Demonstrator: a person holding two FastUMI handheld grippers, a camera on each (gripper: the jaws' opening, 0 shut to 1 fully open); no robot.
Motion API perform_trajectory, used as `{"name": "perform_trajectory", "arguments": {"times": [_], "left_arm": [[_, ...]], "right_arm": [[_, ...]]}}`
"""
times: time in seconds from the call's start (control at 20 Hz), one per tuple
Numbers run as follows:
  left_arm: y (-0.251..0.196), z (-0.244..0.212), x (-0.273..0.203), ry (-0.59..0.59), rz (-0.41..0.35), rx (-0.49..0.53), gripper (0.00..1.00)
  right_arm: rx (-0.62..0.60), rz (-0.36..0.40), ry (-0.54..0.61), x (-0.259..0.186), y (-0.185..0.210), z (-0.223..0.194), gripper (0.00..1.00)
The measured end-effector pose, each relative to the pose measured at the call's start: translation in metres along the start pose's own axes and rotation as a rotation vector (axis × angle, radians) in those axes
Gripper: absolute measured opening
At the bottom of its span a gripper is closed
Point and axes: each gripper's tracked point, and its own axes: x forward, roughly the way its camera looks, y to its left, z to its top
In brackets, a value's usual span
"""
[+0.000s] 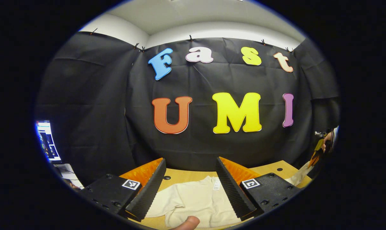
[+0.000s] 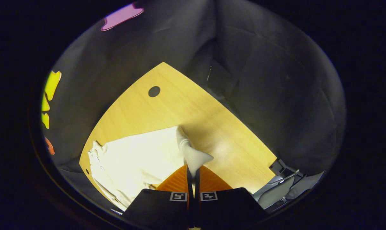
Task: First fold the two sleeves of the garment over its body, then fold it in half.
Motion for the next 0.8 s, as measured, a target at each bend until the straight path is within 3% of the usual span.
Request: {"name": "perform_trajectory", "arguments": {"times": [0.2, 0.35, 0.55, 0.8], "left_arm": [[0.012, -0.008, 0.003, 0.013, -0.025, -0.014, 0.99], [0.029, -0.010, 0.006, 0.009, -0.016, -0.028, 0.99], [0.061, -0.013, 0.000, 0.000, 0.041, 0.002, 0.99], [0.096, -0.012, -0.010, -0.016, 0.087, 0.015, 0.99]], "right_arm": [[-0.085, 0.030, -0.018, -0.024, 0.067, -0.016, 0.00], [-0.140, 0.104, 0.015, -0.042, 0.133, -0.041, 0.00], [-0.277, 0.148, 0.010, -0.062, 0.213, -0.075, 0.00], [-0.449, 0.200, 0.049, -0.073, 0.312, -0.146, 0.00]]}}
